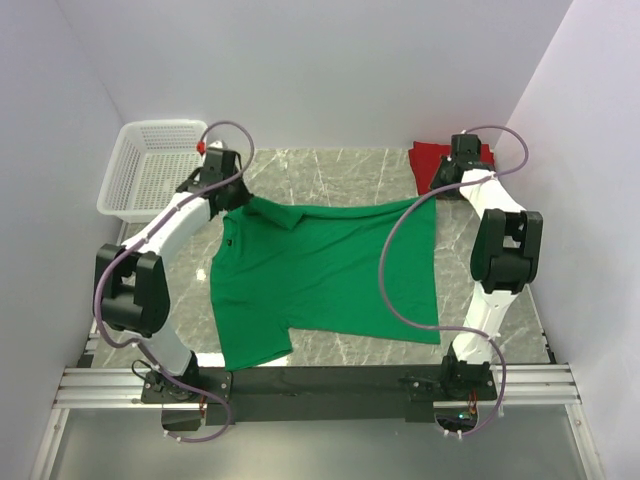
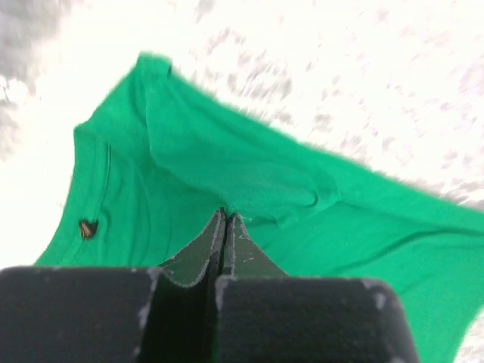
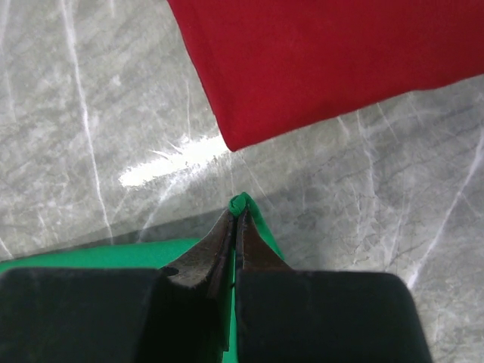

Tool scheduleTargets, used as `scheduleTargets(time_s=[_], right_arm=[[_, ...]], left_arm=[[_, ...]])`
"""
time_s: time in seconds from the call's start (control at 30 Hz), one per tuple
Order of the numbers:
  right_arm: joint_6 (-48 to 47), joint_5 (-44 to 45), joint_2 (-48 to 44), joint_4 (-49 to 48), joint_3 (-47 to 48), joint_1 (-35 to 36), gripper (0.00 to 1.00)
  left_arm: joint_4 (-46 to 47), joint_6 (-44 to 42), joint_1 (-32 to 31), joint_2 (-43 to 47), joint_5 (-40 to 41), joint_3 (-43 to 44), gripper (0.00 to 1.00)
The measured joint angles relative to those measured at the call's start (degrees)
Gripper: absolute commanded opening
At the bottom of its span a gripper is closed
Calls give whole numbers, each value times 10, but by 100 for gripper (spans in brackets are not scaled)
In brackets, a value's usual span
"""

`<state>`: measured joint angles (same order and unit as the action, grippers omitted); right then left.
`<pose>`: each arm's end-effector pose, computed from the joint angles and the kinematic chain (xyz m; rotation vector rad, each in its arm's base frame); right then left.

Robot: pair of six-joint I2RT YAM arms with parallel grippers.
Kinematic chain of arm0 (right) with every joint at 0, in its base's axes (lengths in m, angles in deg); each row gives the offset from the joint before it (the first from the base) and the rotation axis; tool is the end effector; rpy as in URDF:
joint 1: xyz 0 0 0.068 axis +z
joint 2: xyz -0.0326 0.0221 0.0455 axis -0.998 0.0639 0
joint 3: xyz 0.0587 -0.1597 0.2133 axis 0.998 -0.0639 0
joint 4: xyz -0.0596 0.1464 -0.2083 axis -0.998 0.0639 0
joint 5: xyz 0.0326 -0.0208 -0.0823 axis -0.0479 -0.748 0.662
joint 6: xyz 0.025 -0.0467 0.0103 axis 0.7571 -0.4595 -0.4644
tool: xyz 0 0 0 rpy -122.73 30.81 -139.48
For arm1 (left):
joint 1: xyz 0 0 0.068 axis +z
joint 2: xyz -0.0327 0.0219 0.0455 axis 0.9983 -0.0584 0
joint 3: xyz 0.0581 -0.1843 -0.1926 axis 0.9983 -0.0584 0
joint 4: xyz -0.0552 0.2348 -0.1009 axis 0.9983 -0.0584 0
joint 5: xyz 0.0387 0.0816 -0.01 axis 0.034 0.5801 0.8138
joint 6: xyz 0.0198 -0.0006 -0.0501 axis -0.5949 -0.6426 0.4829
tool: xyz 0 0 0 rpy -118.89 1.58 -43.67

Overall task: Fold and stack the t-shirts
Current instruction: Fold the tshirt

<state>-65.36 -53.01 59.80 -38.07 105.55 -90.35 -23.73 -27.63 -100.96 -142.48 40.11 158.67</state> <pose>0.4473 -0.0304 0.2308 0.4564 2.3632 0.1434 0.3653 -0.0890 0.2692 -0.5532 2.2754 -0.3397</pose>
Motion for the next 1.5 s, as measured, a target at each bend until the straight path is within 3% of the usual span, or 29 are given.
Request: scheduleTargets(time_s=[0.3, 0.93, 1.5], right_arm=[[7, -15, 9, 35, 0, 0, 0], [29, -16, 2, 104, 0, 0, 0], [78, -2, -132, 99, -134, 0, 0]], left_arm=[[-26, -28, 17, 34, -10, 47, 1], [-54, -44, 28, 86, -23, 51, 1], [-65, -42, 31, 122, -39, -4, 1]])
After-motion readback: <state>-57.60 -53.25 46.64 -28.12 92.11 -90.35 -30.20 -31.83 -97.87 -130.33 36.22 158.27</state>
